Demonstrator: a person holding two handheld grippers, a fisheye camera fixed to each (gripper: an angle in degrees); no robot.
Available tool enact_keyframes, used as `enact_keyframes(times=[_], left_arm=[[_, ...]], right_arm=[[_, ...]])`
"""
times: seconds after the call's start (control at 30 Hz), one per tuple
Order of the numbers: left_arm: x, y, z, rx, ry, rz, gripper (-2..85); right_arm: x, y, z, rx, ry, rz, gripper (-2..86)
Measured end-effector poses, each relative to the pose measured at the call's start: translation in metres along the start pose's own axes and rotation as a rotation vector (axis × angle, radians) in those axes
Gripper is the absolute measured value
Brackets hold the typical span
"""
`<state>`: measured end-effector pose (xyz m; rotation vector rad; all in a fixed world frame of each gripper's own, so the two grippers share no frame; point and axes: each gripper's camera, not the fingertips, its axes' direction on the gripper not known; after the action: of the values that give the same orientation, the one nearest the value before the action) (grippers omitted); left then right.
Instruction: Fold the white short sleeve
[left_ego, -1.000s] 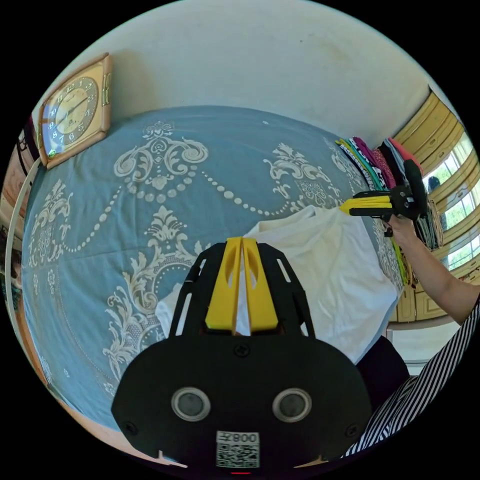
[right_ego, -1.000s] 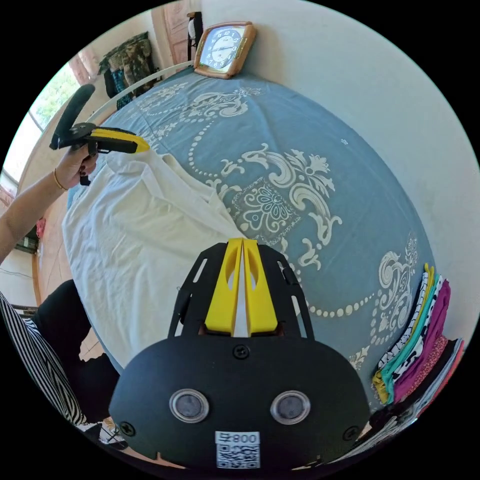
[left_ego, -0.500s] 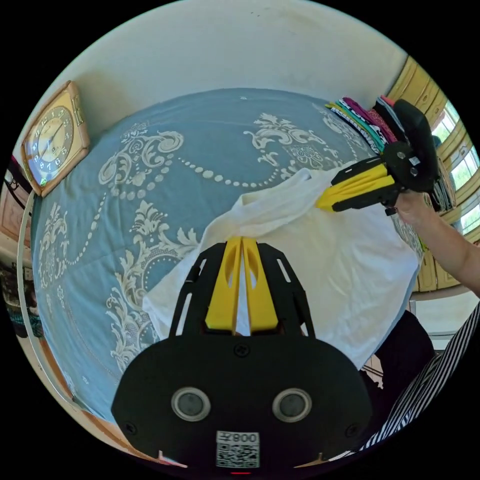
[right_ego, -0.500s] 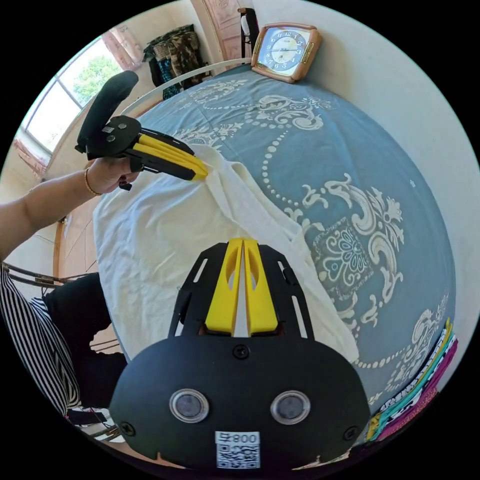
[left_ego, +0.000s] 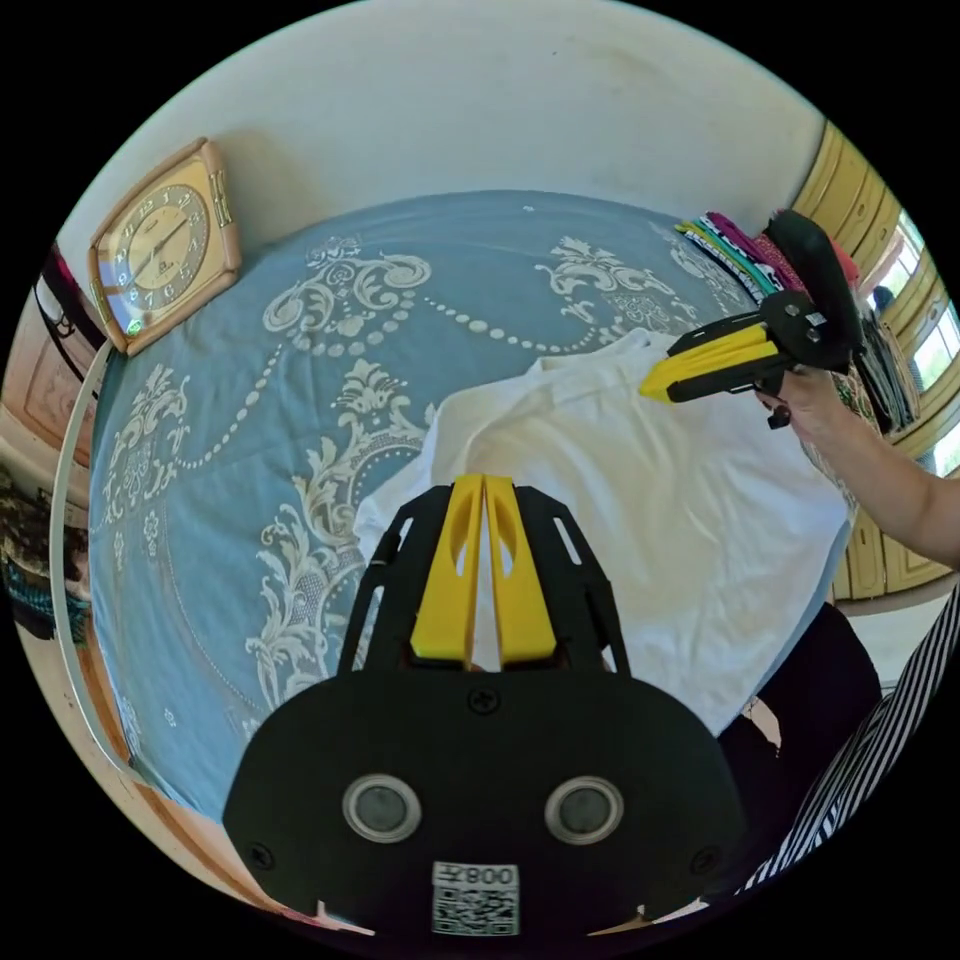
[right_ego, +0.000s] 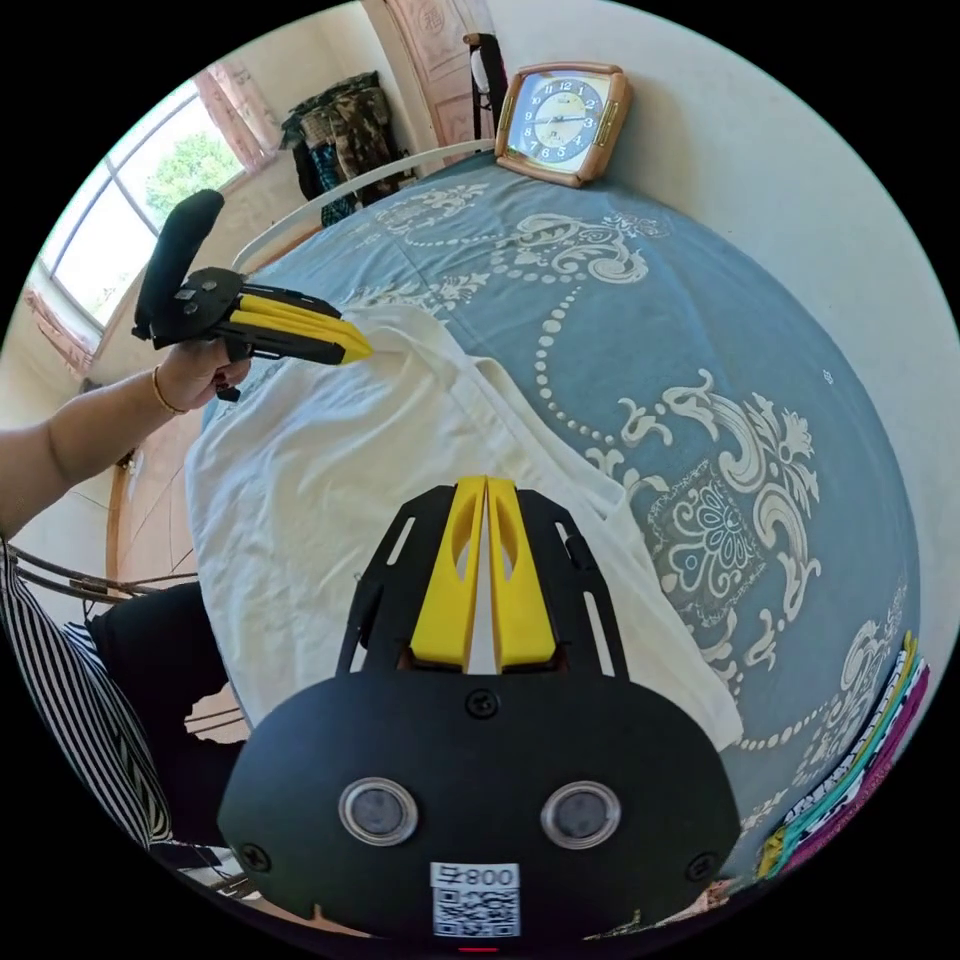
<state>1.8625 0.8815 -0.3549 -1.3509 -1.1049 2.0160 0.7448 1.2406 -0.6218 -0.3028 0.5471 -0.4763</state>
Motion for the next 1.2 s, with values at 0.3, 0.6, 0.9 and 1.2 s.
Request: enact_keyframes(times=[0.3,0.6,0.9,1.2], left_arm=[[-0.047,-0.014,-0.025,0.112,-0.136,-0.141,0.2],[-0.032,0.027,-0.023,0.072,-0.065,-0.038,0.1],[-0.072,0.039,-0.032,0.122,-0.042,-0.196,0.1],[-0.059,0.034,-0.007,0.016,-0.069,-0.092,0.2]], right_arm=[[0.040,-0.003,-0.013,0.039,0.005,0.122,0.1],[0.036,0.045,-0.069,0.198,-0.067,0.182,0.1],[0.034,0.099,-0.096,0.127,0.004,0.192,0.0],[0.049,0.111,-0.124,0.088,-0.017,0.215,0.0]])
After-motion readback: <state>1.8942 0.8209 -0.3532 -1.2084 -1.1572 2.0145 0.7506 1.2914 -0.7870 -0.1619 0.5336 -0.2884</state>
